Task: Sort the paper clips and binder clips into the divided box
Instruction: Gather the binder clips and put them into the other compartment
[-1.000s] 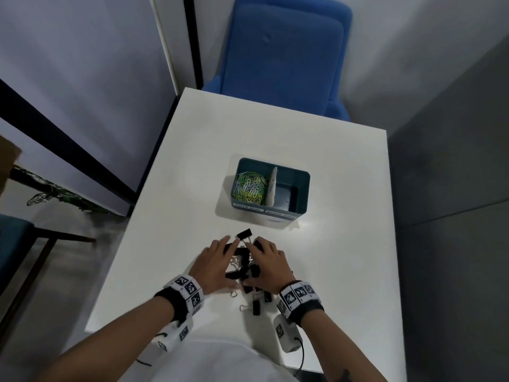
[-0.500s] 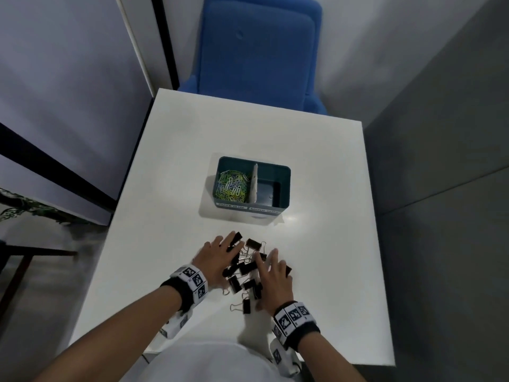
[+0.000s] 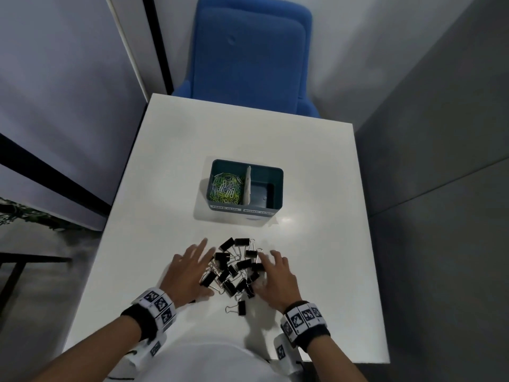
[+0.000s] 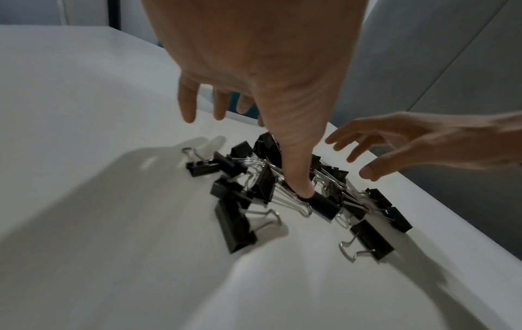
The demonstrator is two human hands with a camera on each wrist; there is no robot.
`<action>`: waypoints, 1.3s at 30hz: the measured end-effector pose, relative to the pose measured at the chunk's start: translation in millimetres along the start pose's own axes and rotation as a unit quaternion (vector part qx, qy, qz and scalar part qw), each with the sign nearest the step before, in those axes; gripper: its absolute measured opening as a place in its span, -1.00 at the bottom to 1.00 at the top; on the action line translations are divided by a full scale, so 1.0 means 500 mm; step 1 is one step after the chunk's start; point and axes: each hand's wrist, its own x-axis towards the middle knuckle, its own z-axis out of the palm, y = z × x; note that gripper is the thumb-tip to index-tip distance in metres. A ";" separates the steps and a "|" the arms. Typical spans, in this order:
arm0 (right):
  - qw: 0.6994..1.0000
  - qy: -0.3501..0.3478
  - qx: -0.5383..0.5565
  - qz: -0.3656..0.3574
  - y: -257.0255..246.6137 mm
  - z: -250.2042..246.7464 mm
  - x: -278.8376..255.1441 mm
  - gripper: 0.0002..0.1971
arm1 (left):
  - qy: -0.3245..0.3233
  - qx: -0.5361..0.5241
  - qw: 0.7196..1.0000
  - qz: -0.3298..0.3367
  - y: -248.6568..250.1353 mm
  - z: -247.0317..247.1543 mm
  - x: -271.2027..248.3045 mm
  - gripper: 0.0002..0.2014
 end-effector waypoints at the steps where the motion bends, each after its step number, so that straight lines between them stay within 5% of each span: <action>1: 1.000 -0.011 0.003 0.023 0.012 -0.004 -0.002 -0.10 | -0.008 -0.003 0.999 -0.031 -0.011 0.001 -0.013 0.23; 5: 0.993 -0.103 -0.028 0.055 0.025 0.012 0.007 0.41 | -0.073 -0.049 0.993 -0.077 -0.033 0.012 -0.038 0.40; 9: 0.992 -0.111 -0.065 0.002 -0.025 0.040 0.017 0.44 | -0.061 -0.046 0.996 -0.038 0.010 0.016 -0.011 0.40; 18: 0.995 -0.071 -0.054 -0.046 -0.066 0.048 0.054 0.11 | -0.043 0.014 0.999 0.004 0.060 -0.002 0.049 0.11; 26: 0.998 -0.049 0.003 -0.036 -0.045 0.038 0.067 -0.32 | -0.032 -0.050 0.998 -0.019 0.050 -0.027 0.062 -0.28; 31: 0.998 -0.015 0.034 -0.047 -0.034 0.029 0.062 -0.45 | 0.017 -0.073 0.997 -0.020 0.035 -0.025 0.061 -0.30; 35: 0.996 0.035 0.073 -0.032 -0.027 0.023 0.059 -0.69 | 0.036 -0.085 0.995 -0.029 0.032 -0.017 0.064 -0.64; 39: 0.998 0.028 0.051 0.004 -0.025 0.015 0.058 -0.78 | 0.043 -0.086 0.995 -0.040 0.038 -0.012 0.066 -0.77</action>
